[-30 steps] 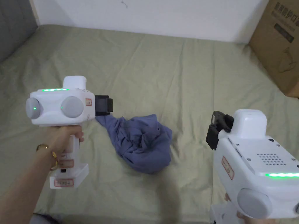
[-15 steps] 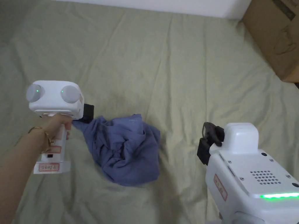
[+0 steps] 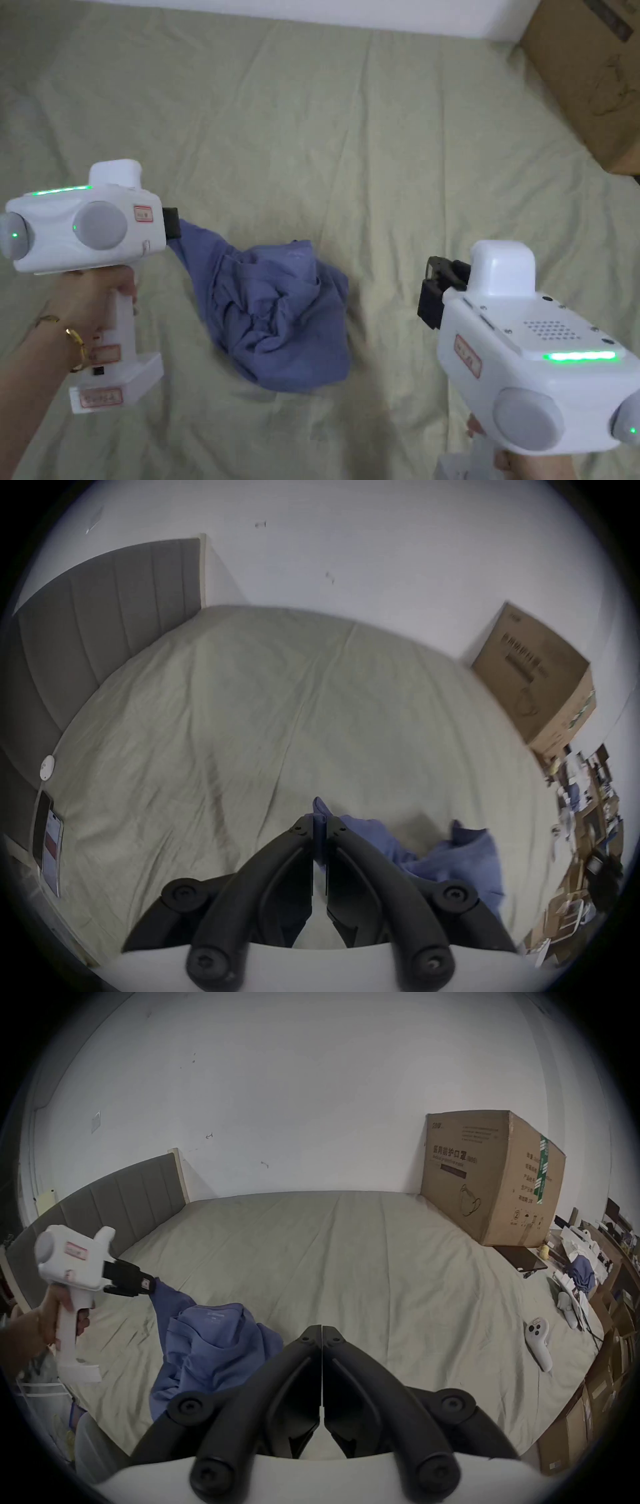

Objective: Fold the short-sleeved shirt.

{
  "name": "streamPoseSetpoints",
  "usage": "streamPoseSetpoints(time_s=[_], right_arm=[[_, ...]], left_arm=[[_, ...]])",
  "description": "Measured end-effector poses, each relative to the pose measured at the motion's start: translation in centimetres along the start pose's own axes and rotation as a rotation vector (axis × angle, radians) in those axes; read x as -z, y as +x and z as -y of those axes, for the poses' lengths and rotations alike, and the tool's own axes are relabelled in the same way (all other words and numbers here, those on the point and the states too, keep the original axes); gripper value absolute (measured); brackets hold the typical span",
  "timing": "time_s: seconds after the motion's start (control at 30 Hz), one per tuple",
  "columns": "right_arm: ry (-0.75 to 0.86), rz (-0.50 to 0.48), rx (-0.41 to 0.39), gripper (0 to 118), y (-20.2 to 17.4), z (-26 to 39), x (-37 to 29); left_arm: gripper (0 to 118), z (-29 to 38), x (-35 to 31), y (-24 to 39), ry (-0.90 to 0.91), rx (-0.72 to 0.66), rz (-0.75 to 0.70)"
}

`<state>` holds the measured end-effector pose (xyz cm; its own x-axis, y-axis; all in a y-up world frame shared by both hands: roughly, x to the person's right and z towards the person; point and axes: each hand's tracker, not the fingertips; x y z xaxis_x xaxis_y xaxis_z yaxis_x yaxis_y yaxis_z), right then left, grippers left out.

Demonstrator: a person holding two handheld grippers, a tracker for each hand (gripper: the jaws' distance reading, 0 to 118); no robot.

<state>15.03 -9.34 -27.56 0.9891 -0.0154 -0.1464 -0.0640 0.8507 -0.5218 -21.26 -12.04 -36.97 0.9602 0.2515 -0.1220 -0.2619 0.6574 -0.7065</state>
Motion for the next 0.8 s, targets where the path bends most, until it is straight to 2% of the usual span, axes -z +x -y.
streamPoseSetpoints(time_s=[0.03, 0.07, 0.1, 0.13, 0.17, 0.2, 0.23, 0.3, 0.43, 0.5, 0.57, 0.6, 0.63, 0.67, 0.7, 0.73, 0.77, 0.8], right_arm=[[-0.015, -0.021, 0.014, 8, 0.0, -0.6, 0.2], [-0.047, -0.046, 0.020, 25, 0.0, -1.3, 0.6], [-0.072, -0.070, 0.020, 49, -0.1, -2.1, 1.1], [-0.103, -0.078, 0.021, 90, -0.4, -2.8, 1.8], [-0.156, -0.086, 0.010, 114, -0.7, -3.3, 2.7], [-0.217, -0.082, 0.014, 115, -0.9, -3.8, 3.1], [-0.192, -0.087, 0.001, 113, -1.6, -4.4, 3.8], [-0.322, -0.106, -0.015, 116, -2.5, -4.9, 5.7], [-0.534, -0.178, -0.008, 116, -3.3, -2.0, 8.5], [-0.591, -0.223, -0.019, 115, -3.9, 0.1, 8.7], [-0.617, -0.224, -0.022, 106, -4.6, 2.1, 9.0], [-0.631, -0.224, -0.014, 92, -4.9, 2.8, 9.3], [-0.650, -0.231, 0.001, 58, -5.1, 3.5, 9.5], [-0.665, -0.258, 0.036, 31, -5.2, 4.0, 9.8], [-0.675, -0.289, 0.077, 16, -5.2, 4.3, 9.8], [-0.669, -0.295, 0.112, 13, -5.2, 4.1, 9.6], [-0.644, -0.269, 0.102, 6, -5.1, 3.7, 9.0], [-0.631, -0.277, 0.086, 6, -4.9, 3.1, 8.5]], left_arm=[[4, 0.3, -1.1, 0.0, 0.020, 0.004, 0.011], [4, 0.8, -1.9, 0.1, 0.037, 0.005, 0.013], [4, 1.2, -2.6, 0.0, 0.040, 0.005, 0.015], [4, 1.6, -3.1, -0.1, 0.043, 0.002, 0.017], [4, 1.9, -3.3, -0.2, 0.042, -0.001, 0.019], [4, 2.4, -3.3, -0.4, 0.040, -0.001, 0.019], [4, 2.7, -3.2, -0.6, 0.038, 0.002, 0.016], [4, 3.5, -2.7, -0.9, 0.024, 0.026, -0.025], [4, 4.7, -2.1, -1.7, 0.000, 0.012, -0.038], [4, 5.0, -1.7, -2.0, -0.016, 0.002, -0.044], [4, 5.3, -1.3, -2.1, -0.022, -0.002, -0.043], [4, 5.4, -1.2, -2.1, -0.026, -0.003, -0.046], [4, 5.4, -1.1, -2.2, -0.030, -0.004, -0.046], [4, 5.5, -1.0, -2.2, -0.032, -0.007, -0.045], [4, 5.5, -1.0, -2.3, -0.034, -0.011, -0.045], [4, 5.5, -1.2, -2.3, -0.034, -0.017, -0.049], [4, 5.4, -1.4, -2.5, -0.033, -0.028, -0.053], [4, 5.3, -1.7, -2.7, -0.028, -0.046, -0.051]])
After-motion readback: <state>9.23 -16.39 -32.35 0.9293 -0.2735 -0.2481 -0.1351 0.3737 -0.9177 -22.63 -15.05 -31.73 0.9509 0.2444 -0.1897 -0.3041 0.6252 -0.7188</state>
